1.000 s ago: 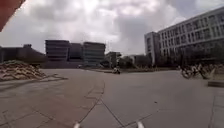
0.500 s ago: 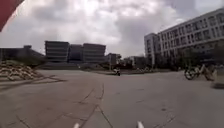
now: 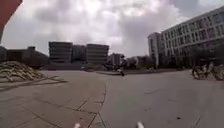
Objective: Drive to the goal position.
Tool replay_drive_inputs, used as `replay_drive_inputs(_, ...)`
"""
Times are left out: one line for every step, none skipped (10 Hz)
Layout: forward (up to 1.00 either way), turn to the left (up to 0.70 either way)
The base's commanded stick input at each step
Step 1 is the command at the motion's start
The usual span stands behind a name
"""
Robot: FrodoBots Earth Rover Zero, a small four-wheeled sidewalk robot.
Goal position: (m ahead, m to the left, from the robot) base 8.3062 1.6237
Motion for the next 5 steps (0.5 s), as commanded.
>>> replay_drive_inputs(0.60, 0.15)
replay_drive_inputs(0.60, 0.15)
replay_drive_inputs(0.60, 0.15)
replay_drive_inputs(0.60, 0.15)
replay_drive_inputs(0.60, 0.15)
